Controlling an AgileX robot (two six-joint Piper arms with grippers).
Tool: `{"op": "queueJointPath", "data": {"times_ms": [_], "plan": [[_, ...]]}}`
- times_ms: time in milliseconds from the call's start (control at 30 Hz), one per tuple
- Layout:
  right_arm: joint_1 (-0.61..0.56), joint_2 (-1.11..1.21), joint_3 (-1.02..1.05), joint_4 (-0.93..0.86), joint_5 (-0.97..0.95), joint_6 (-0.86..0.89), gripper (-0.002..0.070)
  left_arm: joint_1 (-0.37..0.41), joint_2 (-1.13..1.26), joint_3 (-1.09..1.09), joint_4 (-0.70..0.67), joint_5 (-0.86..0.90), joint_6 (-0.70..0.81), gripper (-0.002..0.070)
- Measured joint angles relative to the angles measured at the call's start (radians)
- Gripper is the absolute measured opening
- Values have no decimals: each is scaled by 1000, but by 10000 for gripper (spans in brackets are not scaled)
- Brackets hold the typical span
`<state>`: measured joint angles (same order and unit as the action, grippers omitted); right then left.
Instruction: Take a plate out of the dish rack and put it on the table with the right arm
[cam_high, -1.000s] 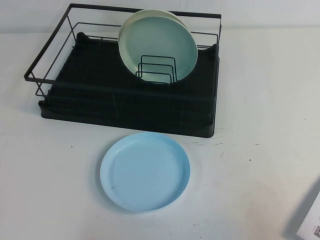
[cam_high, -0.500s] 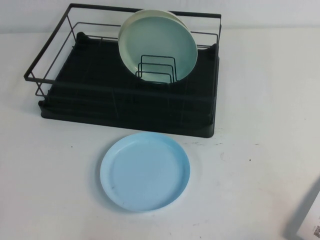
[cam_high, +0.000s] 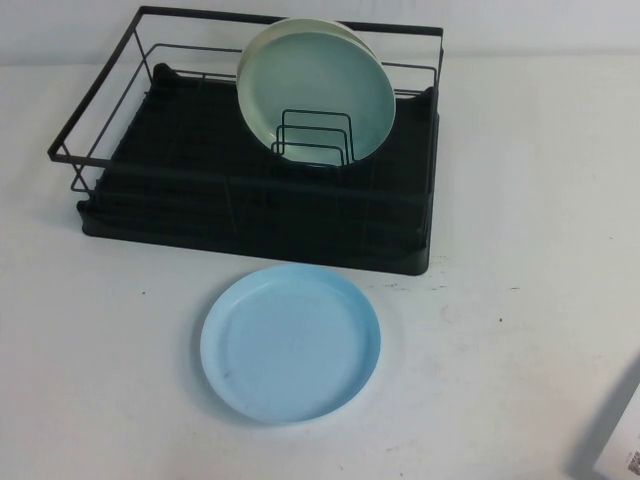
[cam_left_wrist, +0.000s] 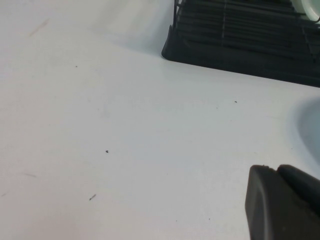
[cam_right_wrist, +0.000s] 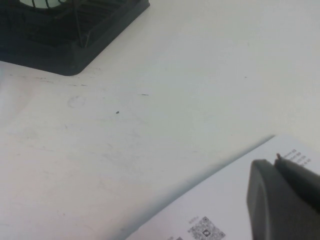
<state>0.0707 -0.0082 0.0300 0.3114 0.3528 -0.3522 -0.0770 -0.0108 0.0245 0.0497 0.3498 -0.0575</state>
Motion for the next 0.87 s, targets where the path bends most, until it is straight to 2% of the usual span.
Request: {"op": "queueJointPath", "data": {"times_ms": [233, 867], "plan": [[0, 0, 0, -148, 2, 197, -18, 0, 0, 0, 0, 0, 0, -4], [0, 0, 0, -173, 2, 228, -18, 0, 0, 0, 0, 0, 0, -4]]}}
